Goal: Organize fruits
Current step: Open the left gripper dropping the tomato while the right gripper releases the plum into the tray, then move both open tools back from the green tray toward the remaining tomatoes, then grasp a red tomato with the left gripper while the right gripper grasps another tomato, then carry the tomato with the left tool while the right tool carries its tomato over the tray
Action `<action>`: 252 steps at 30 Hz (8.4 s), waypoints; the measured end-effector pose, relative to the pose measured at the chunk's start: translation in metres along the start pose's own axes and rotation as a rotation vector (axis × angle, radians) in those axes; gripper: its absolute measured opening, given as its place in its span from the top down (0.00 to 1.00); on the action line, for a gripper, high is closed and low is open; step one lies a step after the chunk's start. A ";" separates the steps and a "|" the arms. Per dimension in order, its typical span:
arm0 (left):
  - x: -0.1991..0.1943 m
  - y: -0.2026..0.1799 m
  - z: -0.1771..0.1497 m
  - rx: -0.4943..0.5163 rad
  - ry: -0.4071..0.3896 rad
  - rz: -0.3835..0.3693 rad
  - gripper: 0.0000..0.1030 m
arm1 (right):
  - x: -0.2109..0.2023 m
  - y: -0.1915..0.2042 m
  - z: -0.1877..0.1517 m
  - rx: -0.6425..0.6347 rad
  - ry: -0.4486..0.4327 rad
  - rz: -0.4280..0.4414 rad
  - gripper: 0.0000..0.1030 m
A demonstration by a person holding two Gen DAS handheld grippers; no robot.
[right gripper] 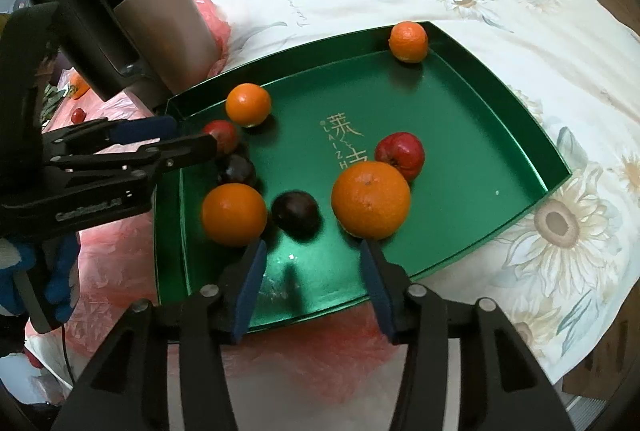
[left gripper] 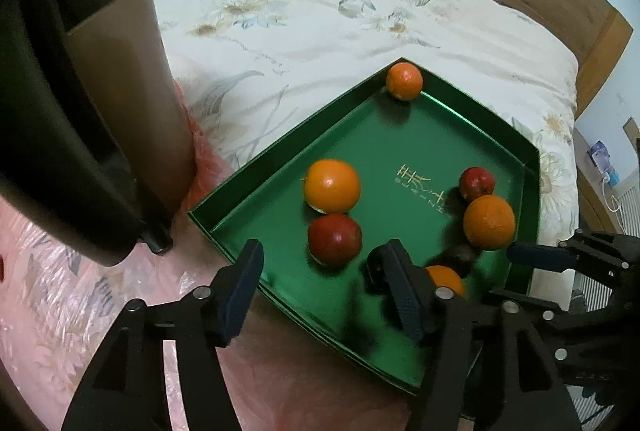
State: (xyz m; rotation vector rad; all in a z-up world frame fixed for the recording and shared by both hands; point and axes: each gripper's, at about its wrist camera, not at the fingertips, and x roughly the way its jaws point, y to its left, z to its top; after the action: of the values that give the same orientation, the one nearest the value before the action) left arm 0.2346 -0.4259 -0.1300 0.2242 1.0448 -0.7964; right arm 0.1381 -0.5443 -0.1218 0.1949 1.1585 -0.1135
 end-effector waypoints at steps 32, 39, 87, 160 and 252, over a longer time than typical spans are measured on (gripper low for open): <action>-0.107 0.127 -0.079 -0.178 -0.029 0.154 0.32 | -0.013 0.111 -0.002 -0.044 -0.019 0.126 0.33; -0.124 0.175 -0.101 -0.271 -0.032 0.226 0.32 | 0.004 0.171 0.001 -0.130 0.012 0.208 0.33; -0.154 0.428 -0.158 -0.659 -0.117 0.459 0.36 | 0.122 0.420 0.124 -0.527 -0.125 0.301 0.33; -0.168 0.363 -0.167 -0.542 -0.124 0.464 0.73 | 0.098 0.390 0.096 -0.427 -0.076 0.381 0.69; -0.115 -0.019 -0.092 -0.071 -0.213 0.221 0.73 | -0.056 0.015 -0.029 -0.037 -0.409 0.036 0.69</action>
State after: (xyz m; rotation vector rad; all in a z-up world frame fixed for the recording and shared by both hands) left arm 0.1286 -0.3360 -0.0767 0.1860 0.8297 -0.5688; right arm 0.0926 -0.5244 -0.0803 0.1510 0.7487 -0.0947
